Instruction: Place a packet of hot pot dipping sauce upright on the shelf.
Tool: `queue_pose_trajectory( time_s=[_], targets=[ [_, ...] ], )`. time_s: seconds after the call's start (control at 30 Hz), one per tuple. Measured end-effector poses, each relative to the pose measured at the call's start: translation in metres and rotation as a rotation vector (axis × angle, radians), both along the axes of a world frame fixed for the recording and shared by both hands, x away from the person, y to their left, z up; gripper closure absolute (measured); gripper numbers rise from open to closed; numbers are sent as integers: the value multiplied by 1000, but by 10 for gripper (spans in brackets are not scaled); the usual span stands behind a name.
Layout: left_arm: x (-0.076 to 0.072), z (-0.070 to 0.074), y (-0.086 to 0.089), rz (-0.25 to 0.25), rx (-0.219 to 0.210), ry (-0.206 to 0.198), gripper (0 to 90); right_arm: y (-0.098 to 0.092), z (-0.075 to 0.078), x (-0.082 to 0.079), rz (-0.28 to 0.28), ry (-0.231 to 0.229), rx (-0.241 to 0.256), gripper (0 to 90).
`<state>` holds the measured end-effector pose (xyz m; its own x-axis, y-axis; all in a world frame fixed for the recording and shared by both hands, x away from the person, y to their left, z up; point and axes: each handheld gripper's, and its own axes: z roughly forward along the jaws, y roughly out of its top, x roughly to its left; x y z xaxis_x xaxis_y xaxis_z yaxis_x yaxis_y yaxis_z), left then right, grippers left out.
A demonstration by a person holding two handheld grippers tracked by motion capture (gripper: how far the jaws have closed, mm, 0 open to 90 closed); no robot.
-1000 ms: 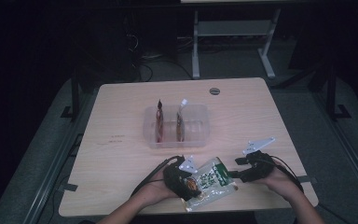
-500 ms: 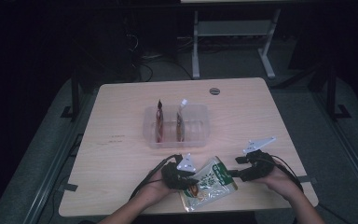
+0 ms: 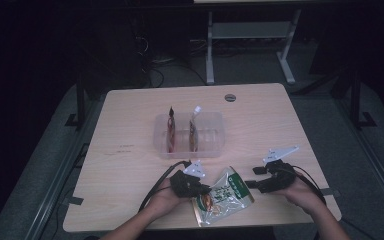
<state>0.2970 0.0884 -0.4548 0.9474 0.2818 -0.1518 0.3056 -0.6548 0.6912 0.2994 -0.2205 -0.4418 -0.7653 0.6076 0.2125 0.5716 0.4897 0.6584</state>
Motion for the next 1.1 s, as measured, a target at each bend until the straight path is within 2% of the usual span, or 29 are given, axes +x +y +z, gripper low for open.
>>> queue_pose_trajectory(
  time_s=[0.2,0.37,0.57,0.83,1.1],
  targets=[
    [2,14,12,3,-60,-21,900,-1,3,0,14,15,68,360],
    [3,24,21,-6,-88,-44,900,3,5,0,40,29,109,349],
    [0,33,31,-23,-100,-67,900,13,6,3,95,35,167,322],
    [-1,40,43,-13,-128,-74,900,31,8,9,152,77,240,300],
    [-6,43,47,-6,-139,-82,900,44,5,14,203,106,283,308]
  ],
)
